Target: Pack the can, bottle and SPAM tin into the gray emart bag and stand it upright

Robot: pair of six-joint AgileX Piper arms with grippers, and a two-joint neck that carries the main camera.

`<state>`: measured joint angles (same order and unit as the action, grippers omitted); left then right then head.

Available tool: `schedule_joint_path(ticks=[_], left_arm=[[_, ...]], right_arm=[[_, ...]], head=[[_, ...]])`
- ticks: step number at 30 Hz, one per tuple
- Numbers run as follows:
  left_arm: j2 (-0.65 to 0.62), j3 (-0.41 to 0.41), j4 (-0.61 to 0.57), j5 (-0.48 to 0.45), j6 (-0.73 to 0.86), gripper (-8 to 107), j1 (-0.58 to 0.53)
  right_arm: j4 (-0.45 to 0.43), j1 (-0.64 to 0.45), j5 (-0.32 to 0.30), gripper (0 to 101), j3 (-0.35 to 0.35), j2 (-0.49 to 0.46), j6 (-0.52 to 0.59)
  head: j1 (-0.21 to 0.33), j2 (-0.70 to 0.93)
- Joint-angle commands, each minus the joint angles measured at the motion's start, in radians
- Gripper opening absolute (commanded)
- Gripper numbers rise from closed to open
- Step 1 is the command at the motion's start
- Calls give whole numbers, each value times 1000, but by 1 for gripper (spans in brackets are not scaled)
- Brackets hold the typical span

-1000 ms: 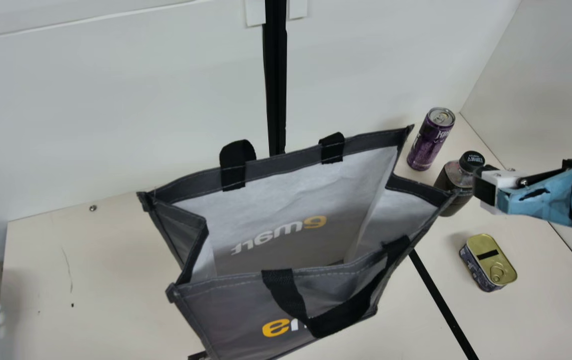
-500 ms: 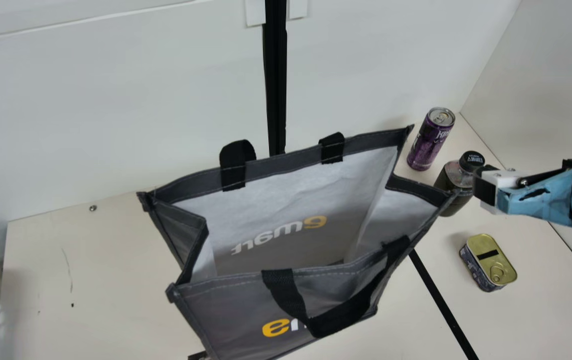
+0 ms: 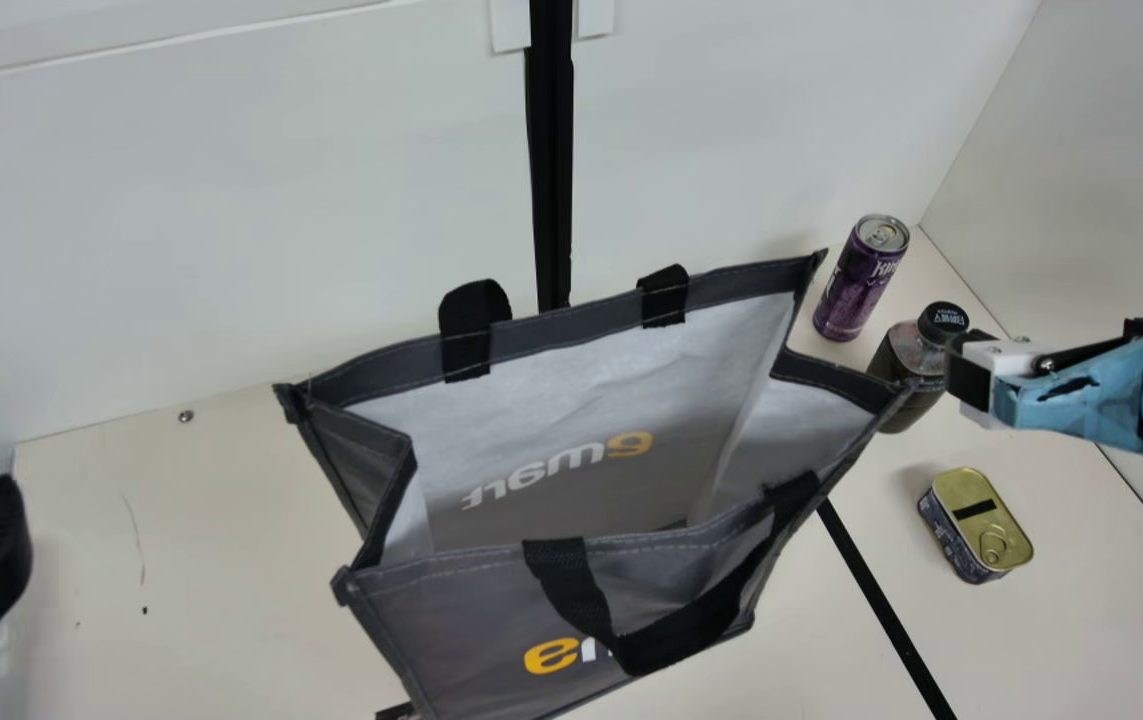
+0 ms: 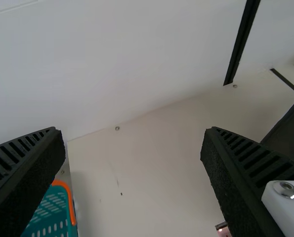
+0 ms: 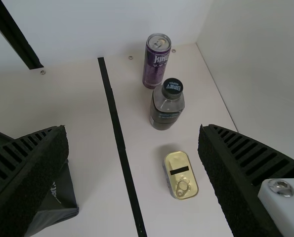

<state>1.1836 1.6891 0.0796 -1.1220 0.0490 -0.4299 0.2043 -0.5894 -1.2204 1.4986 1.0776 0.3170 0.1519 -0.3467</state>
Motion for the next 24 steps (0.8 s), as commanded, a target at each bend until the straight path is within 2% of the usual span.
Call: schedule_joint_path(ticks=[1,24], left_arm=[[16,28,-12,-2,13,90,-7],[239,320,-152,-46,189,90,-136]], right_arm=[[0,0,0,95,0,0,0],[0,0,0,95,0,0,0]], head=[[23,-2],[23,-2]])
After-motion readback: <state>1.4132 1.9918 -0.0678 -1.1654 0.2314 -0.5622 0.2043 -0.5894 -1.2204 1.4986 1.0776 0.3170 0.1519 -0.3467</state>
